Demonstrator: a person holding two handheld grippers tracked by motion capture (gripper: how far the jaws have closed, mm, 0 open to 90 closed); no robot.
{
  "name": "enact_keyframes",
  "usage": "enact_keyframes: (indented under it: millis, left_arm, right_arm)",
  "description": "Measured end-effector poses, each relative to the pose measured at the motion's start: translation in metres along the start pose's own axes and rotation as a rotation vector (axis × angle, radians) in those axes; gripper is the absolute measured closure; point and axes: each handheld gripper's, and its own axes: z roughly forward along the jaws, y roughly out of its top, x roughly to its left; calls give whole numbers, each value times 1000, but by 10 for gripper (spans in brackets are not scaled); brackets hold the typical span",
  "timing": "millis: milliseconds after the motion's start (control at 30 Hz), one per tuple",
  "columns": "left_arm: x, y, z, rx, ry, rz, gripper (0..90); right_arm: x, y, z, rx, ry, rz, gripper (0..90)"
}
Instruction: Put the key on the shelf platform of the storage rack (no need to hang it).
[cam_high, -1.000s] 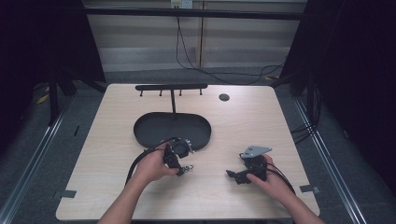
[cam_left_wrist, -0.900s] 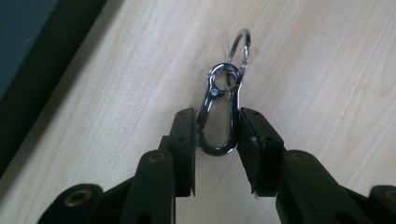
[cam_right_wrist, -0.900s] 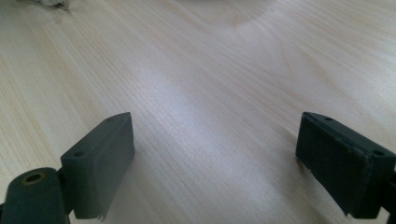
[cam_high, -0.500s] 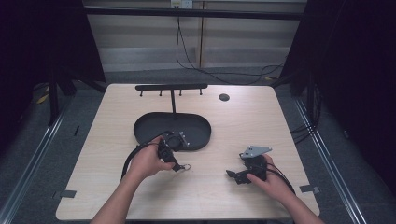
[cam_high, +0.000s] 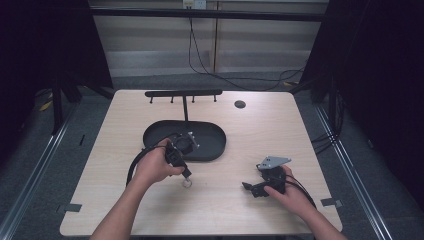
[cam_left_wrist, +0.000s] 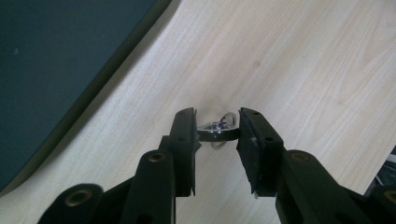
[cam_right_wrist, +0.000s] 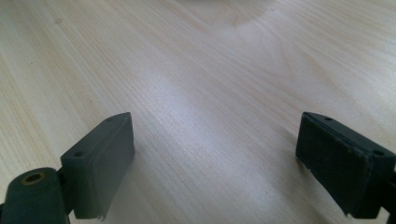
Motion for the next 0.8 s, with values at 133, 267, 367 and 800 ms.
enact_keyframes:
  millis: [133,267,367,800]
  left_arm:
    - [1,1,-3,3,6,5,676]
    - [1,3,-8,3,10,-1,676]
    - [2,5,-12,6,15,-4,676]
    - [12,13,-32,-21,26,-31,675]
  right_arm:
    - [0,0,0,0,0,1,112]
    - [0,0,0,0,0,1,111]
    - [0,0,0,0,-1,-1,111]
    - [0,0,0,-2,0,-3,111]
